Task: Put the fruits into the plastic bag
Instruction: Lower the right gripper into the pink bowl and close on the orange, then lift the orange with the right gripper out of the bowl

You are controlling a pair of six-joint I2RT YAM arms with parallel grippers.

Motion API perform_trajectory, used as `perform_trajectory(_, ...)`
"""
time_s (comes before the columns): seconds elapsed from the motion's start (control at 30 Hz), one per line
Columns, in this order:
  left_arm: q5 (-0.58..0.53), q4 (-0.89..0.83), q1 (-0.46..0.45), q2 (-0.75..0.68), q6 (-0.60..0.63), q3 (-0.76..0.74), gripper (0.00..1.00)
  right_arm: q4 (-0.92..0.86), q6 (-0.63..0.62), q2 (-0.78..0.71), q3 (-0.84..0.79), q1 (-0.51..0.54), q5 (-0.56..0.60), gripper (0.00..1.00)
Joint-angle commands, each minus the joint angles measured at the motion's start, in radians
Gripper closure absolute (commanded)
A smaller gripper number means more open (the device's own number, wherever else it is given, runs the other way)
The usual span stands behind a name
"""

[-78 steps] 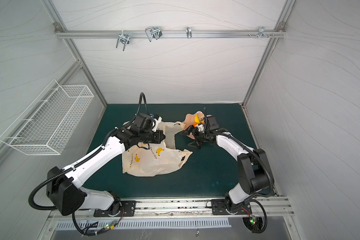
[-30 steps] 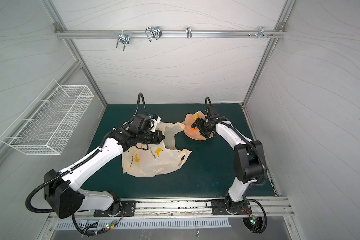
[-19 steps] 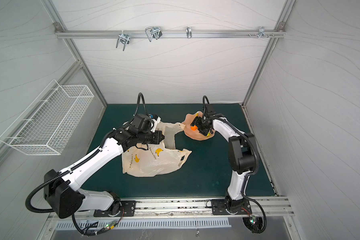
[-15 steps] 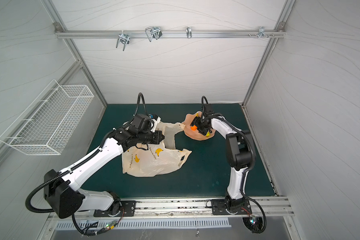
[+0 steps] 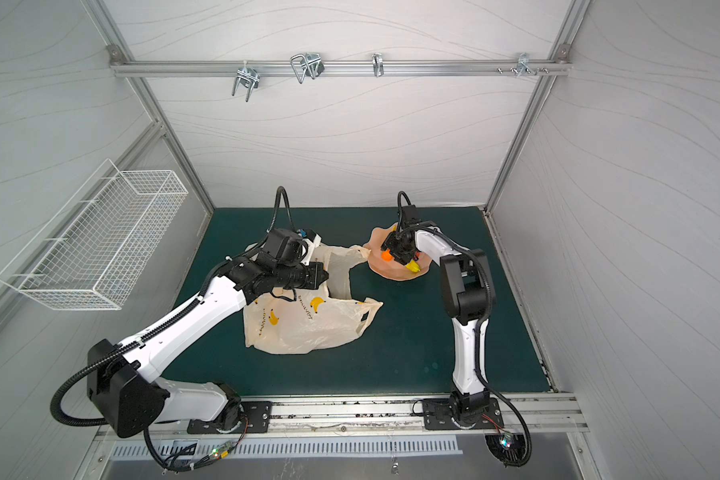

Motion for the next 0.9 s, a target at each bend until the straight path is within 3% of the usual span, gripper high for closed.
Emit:
perform_trajectory(0.0, 0.000, 0.010, -0.003, -0.016, 0.005, 0.006, 1.00, -0.047, 0.010, 0.038, 0.029, -0.006, 0.031, 0.43)
perform_trajectory(0.57, 0.007, 0.012, -0.003, 0.004, 0.013, 0.025, 1.00, -0.079, 0.010, 0.074, 0.087, 0.001, 0.042, 0.68)
perform_trajectory(0.87, 0.011, 0.025, -0.003, 0.003, 0.008, 0.021, 1.00, -0.068, 0.009, 0.028, 0.055, 0.009, 0.014, 0.70)
